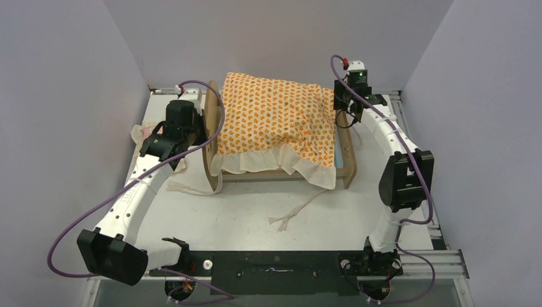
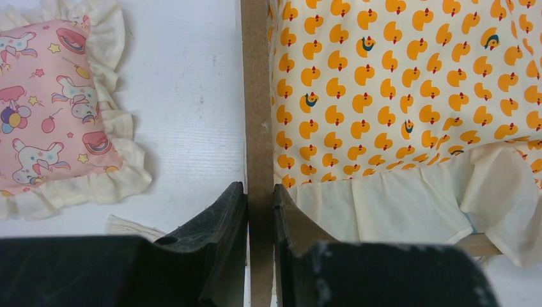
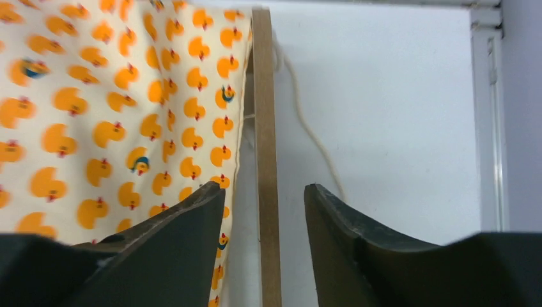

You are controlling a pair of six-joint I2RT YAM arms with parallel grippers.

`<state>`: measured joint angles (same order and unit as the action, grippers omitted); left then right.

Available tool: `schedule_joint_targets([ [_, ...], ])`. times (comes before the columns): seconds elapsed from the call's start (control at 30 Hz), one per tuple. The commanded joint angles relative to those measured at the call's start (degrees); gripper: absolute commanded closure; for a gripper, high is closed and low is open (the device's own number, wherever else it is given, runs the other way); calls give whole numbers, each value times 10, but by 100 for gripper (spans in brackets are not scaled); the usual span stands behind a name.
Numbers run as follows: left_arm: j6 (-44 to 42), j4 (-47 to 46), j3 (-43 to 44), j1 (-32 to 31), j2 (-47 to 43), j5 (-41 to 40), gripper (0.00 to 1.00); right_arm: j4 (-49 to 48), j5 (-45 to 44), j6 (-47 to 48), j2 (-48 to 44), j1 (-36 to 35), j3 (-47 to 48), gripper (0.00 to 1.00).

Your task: Set up the pet bed

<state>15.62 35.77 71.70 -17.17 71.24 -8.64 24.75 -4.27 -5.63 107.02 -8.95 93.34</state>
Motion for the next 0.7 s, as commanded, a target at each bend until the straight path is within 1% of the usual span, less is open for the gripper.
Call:
schedule_joint_targets([
  [0.0,39,4,-2,-15,-21,53,100,42,2,-4,-90,-3,30,42],
  [0.03,38,7,0,-15,-23,53,100,57,9,-19,-114,-4,14,37],
  [0.07,38,9,0,-15,-24,54,100,69,17,-35,-143,-7,-5,35],
  [0.23,38,18,0,-15,-27,65,100,116,53,-151,-285,-39,-146,35],
  [0.3,37,21,-1,-16,-26,65,100,122,81,-186,-344,-48,-210,35],
  [0.37,38,28,0,-15,-28,64,99,133,91,-215,-398,-48,-266,36],
  [0.4,39,35,4,-15,-28,61,91,137,95,-229,-423,-48,-291,36],
  [0.47,38,51,17,-15,-30,52,66,138,118,-249,-470,-48,-339,37],
  [0.53,35,75,38,-16,-33,40,48,142,137,-266,-497,-46,-380,37],
  [0.6,31,105,63,-16,-37,25,37,136,160,-284,-521,-46,-424,37],
  [0.67,32,129,82,-20,-45,12,35,109,187,-303,-541,-45,-462,37],
])
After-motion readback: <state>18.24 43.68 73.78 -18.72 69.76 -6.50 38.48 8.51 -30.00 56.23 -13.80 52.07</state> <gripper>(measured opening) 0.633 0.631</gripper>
